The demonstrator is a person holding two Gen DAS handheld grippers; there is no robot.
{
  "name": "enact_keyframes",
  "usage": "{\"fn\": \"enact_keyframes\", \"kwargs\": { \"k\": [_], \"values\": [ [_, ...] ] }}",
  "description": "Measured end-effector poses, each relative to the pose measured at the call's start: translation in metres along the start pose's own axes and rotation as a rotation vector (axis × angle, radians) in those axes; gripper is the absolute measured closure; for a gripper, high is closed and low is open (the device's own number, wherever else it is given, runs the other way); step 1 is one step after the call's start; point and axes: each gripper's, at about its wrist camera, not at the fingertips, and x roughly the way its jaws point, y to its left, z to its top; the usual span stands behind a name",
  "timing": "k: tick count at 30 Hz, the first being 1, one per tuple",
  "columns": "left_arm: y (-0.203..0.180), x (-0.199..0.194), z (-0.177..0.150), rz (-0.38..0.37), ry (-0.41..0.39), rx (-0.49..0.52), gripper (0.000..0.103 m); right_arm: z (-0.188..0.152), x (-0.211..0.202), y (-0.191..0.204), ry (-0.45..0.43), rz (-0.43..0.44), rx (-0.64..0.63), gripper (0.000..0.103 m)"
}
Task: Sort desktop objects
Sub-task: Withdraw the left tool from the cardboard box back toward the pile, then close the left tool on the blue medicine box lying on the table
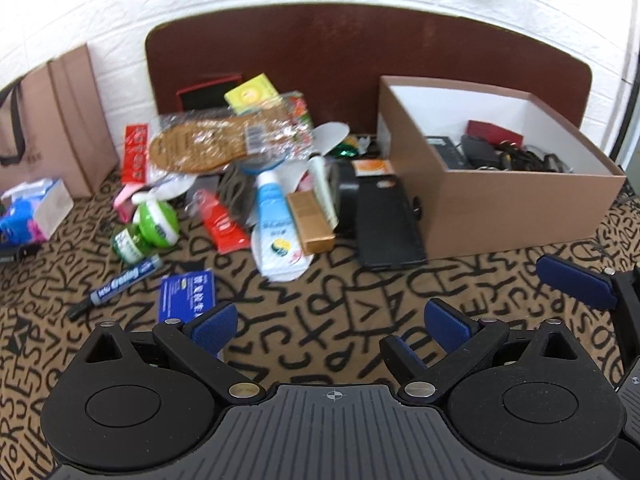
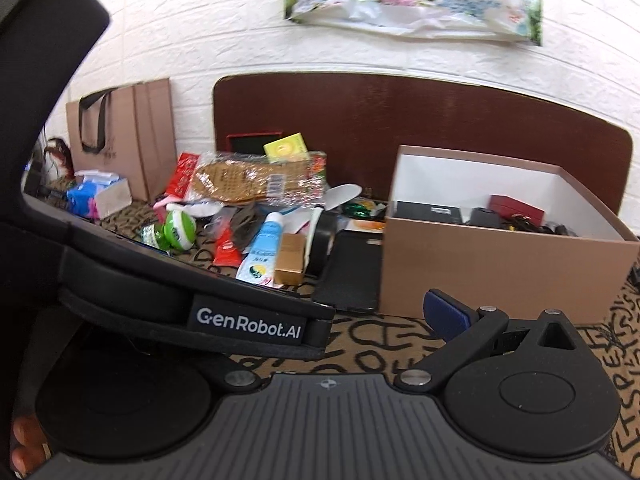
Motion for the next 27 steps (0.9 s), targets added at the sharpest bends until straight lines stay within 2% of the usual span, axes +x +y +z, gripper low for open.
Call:
{"fn": "enact_keyframes", "kwargs": {
  "k": [4,6,9,13,15,16,20,27],
  "values": [
    [0.027,0.003,-0.011,0.008,-0.002,-0.048,0.000,-0.002,0.007,0.014,0.014,0.009,-0.054,0.000],
    [0.046,0.008,-0.017,0.002,0.022,-0.093,0.000,-0.005,0.013,0.021,0.029,0.022,-0.068,0.000],
    [0.072,0.016,-0.026,-0.015,0.063,-0.143,0.000,-0.011,0.025,0.033,0.065,0.091,-0.060,0.000],
    [0.099,0.018,-0.035,-0.017,0.072,-0.173,0.001,-0.018,0.041,0.058,0.099,0.146,-0.087,0.000],
    [0.114,0.015,-0.034,-0.051,0.060,-0.214,0.001,-0.022,0.051,0.071,0.122,0.131,-0.126,0.000],
    [0.121,0.015,-0.032,-0.044,0.048,-0.228,0.001,-0.023,0.055,0.076,0.132,0.122,-0.139,0.000],
    [0.136,0.034,-0.024,0.011,0.070,-0.214,0.001,-0.025,0.065,0.088,0.153,0.166,-0.129,0.000],
    [0.153,0.067,-0.020,-0.007,0.158,-0.161,0.002,-0.035,0.083,0.116,0.164,0.223,-0.168,0.000]
  ]
}}
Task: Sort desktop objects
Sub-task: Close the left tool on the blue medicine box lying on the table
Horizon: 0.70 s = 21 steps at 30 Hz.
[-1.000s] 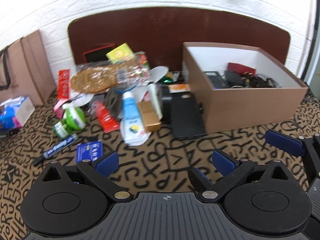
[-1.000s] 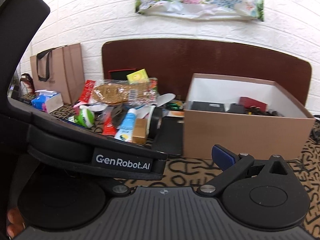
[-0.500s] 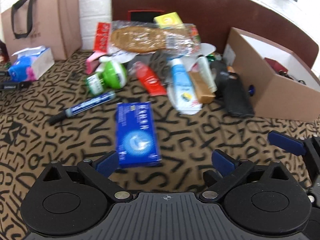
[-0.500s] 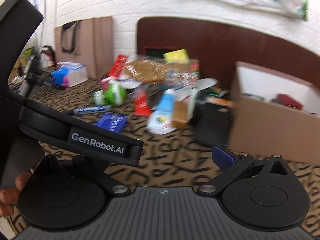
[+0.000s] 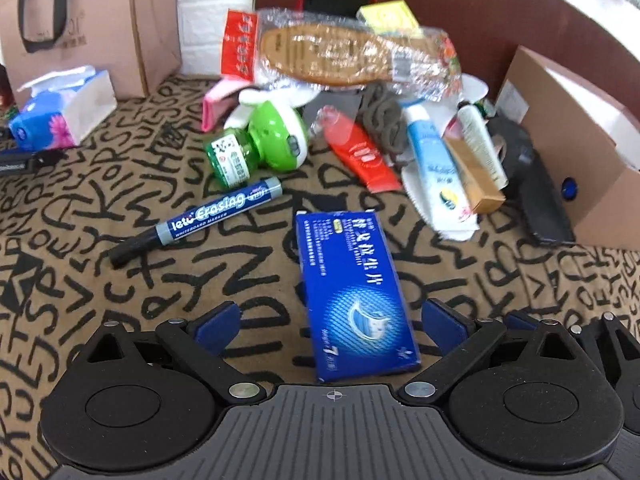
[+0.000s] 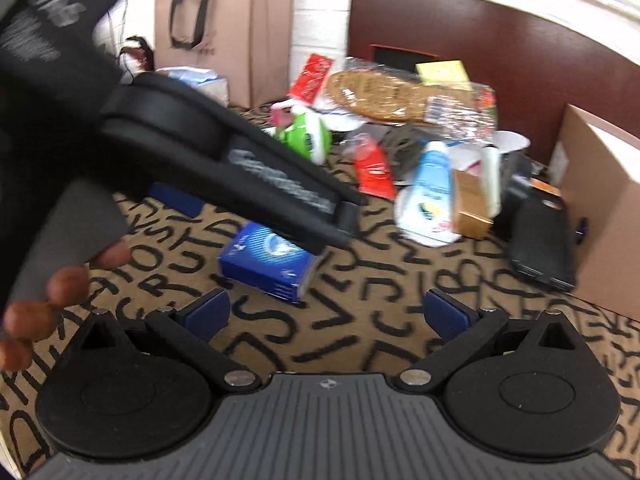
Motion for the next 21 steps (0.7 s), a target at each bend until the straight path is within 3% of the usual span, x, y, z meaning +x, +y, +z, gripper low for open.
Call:
{"fn": "enact_keyframes", "kwargs": {
  "k": [7,14,18,21],
  "values": [
    [0.020,0.018,0.007,-0.100,0.075,-0.029,0.004,0.008,0.019,0.010,-0.027,0.057,-0.023,0.004],
    [0.016,0.024,0.014,-0.123,0.092,0.033,0.004,0.012,0.039,0.010,0.000,0.107,-0.011,0.014],
    [0.010,0.023,0.014,-0.147,0.091,0.054,0.015,0.011,0.039,0.006,-0.005,0.117,0.006,0.026],
    [0.003,0.022,0.015,-0.179,0.101,0.065,0.021,0.009,0.035,0.002,0.002,0.116,0.007,0.026]
  ]
}}
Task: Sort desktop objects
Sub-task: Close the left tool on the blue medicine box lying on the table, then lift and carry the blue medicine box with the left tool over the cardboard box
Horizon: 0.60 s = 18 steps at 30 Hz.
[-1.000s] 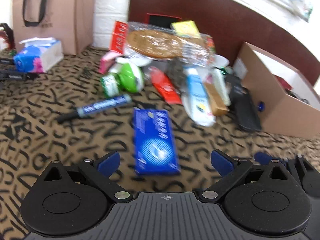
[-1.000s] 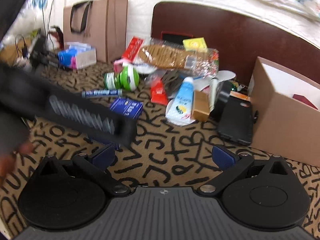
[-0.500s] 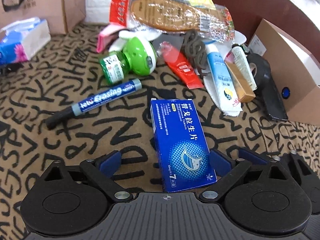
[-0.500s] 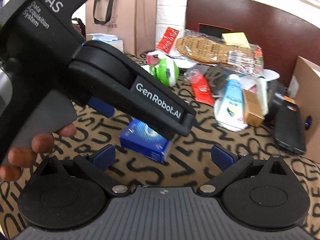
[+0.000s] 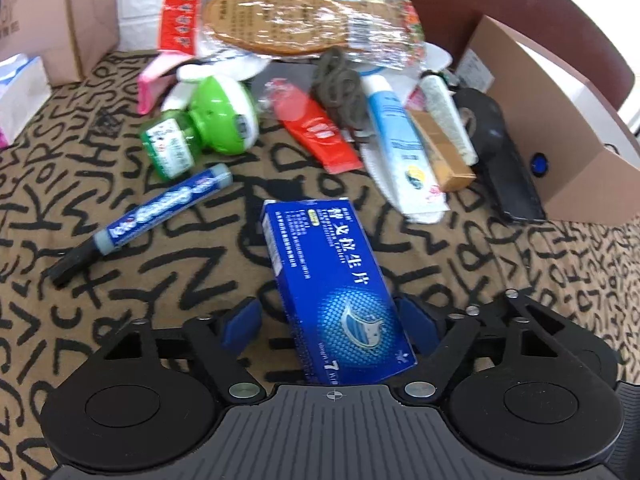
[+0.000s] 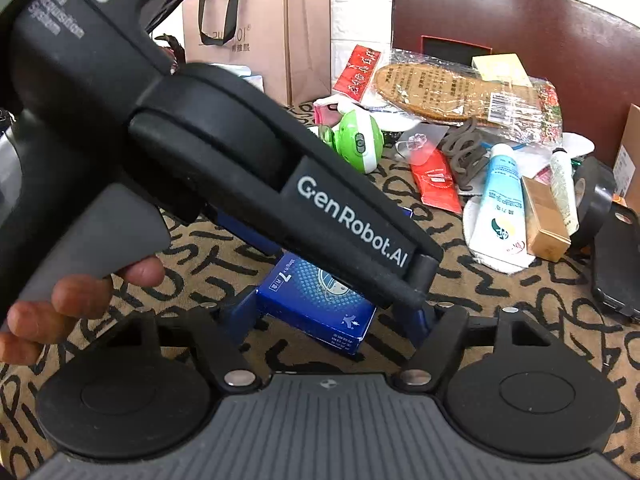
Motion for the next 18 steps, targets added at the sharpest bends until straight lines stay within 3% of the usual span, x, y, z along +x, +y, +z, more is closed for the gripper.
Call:
{"fn": "enact_keyframes", "kwargs": {
  "k": [4,10,15,18],
  "values": [
    [-0.016,0.002,-0.001,-0.059,0.019,0.014,0.029,-0.006,-0.011,-0.007,0.006,-0.021,0.002,0.027],
    [-0.058,0.008,-0.008,-0.156,0.041,0.078,0.032,-0.024,-0.041,-0.021,0.019,-0.104,0.007,0.030],
    [-0.105,0.014,-0.017,-0.231,0.067,0.161,0.030,-0.045,-0.072,-0.039,0.029,-0.196,0.052,0.032],
    [-0.122,0.017,-0.020,-0.201,0.055,0.199,0.022,-0.055,-0.087,-0.051,0.022,-0.219,0.104,0.032]
  ]
}}
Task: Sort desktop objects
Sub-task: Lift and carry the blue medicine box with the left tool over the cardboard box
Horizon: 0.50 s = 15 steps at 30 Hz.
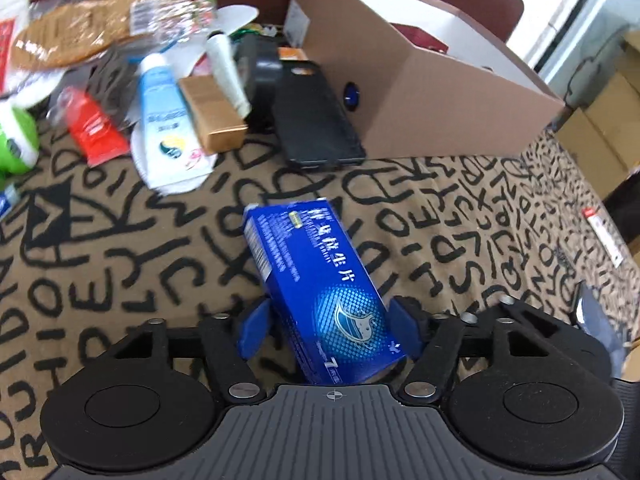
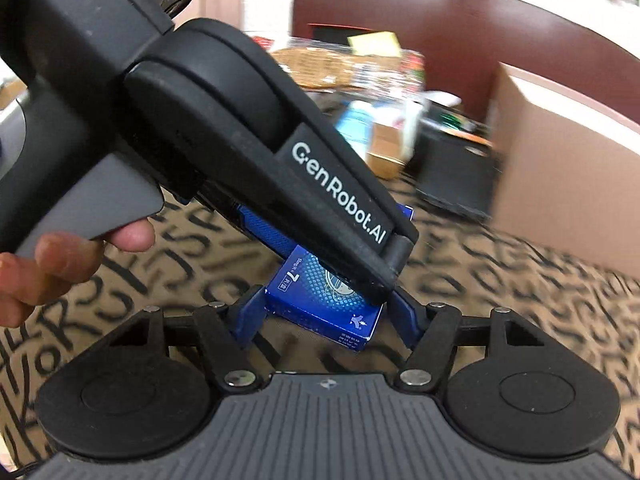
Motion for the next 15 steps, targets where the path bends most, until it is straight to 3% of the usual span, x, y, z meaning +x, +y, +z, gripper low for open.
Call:
{"fn": "enact_keyframes", "kwargs": {
  "k": [7,15],
  "values": [
    [-0.003,0.000,0.008,0.026,0.032,-0.020,0.026,-0.005,-0.007,-0.016,-0.024,0.003,0.075,0.027],
    [-0.001,0.000,0.012,0.032,0.054,-0.037,0.028,-0.005,-0.008,-0.013,-0.056,0.049,0.030,0.026]
  ]
}}
